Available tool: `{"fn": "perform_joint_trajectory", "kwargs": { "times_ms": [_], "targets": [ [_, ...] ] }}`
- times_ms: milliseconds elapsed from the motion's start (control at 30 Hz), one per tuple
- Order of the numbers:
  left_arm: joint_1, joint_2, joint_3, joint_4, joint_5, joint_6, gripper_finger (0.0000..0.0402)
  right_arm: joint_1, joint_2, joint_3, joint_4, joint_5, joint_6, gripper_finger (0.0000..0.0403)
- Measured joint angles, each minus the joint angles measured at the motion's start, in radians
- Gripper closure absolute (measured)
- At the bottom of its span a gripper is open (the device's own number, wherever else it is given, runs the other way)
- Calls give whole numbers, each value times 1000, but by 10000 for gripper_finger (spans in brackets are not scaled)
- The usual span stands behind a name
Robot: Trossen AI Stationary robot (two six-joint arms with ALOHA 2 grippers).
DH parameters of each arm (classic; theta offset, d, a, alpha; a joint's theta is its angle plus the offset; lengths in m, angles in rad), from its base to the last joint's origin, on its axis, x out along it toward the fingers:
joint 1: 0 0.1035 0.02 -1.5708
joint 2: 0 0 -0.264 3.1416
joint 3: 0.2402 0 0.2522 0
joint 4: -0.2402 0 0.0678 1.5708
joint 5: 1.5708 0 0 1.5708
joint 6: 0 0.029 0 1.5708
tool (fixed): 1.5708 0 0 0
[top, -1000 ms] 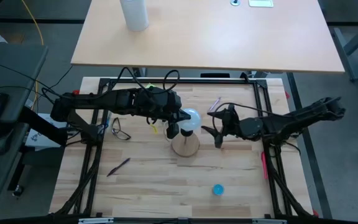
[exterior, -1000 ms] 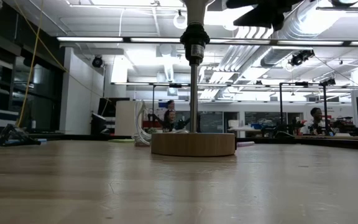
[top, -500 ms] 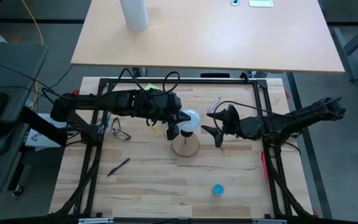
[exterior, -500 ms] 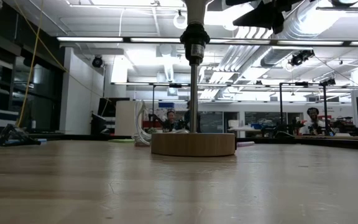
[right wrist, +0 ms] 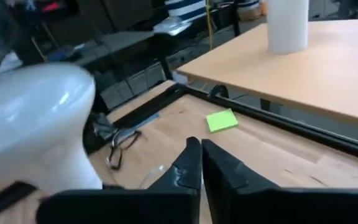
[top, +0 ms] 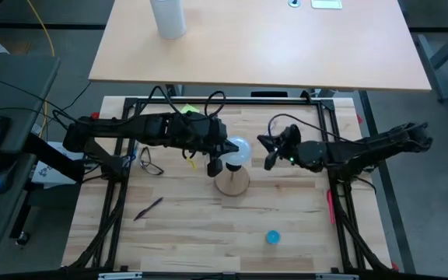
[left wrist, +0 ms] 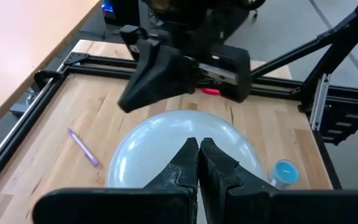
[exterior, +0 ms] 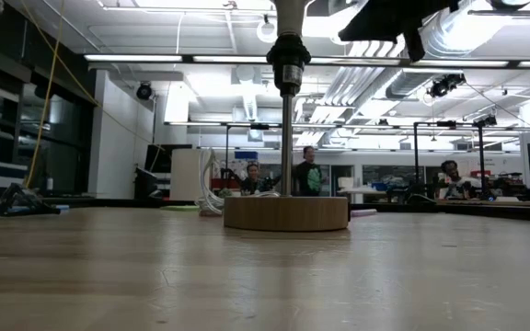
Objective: Screw lightbulb
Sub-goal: Insert the lightbulb into the lamp
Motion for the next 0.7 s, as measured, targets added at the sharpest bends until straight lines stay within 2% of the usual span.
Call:
{"fn": "perform_joint_trajectory", "kwargs": {
  "times_ms": [100,233,467,633,700],
  "targets": [
    [0,0,0,0,0,10,401,-25,21,0,83,-33,-27,401],
    [0,0,0,0,-3,26,401,-68,58,0,183,-160,-64,402],
    [0,0,0,-1,-19,21,401,-105,66,0,223,-191,-116,402],
    [0,0,0,-2,-22,1,401,-125,67,0,307,-286,-139,403],
    [0,0,0,-2,-23,-3,401,-125,68,0,323,-292,-139,403]
  ]
}}
